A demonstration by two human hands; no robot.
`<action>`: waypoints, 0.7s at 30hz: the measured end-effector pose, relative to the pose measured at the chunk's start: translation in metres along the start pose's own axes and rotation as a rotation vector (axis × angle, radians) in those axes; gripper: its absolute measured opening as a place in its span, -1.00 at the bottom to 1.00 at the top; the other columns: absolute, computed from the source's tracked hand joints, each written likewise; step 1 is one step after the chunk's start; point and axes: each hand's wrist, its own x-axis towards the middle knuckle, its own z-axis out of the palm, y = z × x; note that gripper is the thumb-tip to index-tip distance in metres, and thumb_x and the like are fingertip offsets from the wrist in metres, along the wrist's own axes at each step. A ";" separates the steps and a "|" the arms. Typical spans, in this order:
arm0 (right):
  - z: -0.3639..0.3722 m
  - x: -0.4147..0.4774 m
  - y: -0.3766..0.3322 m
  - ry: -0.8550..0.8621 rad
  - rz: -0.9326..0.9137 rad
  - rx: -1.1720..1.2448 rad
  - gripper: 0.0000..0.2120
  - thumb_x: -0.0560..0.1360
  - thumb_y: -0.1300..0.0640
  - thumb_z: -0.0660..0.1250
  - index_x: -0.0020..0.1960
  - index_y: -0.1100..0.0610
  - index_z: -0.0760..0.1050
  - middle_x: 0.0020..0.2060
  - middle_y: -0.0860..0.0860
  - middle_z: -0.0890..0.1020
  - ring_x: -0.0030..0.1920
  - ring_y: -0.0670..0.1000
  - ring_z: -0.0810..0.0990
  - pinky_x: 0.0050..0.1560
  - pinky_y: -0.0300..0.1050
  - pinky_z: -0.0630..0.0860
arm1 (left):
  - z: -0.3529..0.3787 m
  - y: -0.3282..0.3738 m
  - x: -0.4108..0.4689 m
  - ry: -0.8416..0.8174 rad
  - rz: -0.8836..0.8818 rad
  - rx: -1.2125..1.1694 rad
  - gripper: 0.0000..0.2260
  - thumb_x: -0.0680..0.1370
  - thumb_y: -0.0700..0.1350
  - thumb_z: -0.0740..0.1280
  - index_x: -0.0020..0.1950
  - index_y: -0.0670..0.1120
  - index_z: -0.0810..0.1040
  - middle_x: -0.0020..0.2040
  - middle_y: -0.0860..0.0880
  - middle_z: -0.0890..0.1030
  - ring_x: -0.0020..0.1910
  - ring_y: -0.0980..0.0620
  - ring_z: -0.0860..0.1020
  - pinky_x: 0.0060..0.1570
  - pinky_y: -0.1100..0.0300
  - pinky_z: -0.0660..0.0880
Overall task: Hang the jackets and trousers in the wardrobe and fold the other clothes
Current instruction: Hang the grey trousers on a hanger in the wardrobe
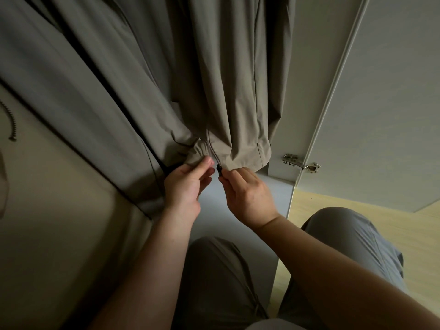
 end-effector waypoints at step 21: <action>0.003 0.007 -0.007 0.011 -0.113 -0.050 -0.97 0.48 0.36 0.46 -0.12 0.29 0.62 -0.33 0.12 0.55 -0.32 0.15 0.53 -0.40 0.05 0.49 | 0.010 -0.006 -0.006 0.059 -0.133 -0.188 -0.92 0.44 -0.25 0.54 -0.11 -0.11 0.72 -0.19 -0.05 0.73 -0.23 0.07 0.69 -0.23 0.27 0.61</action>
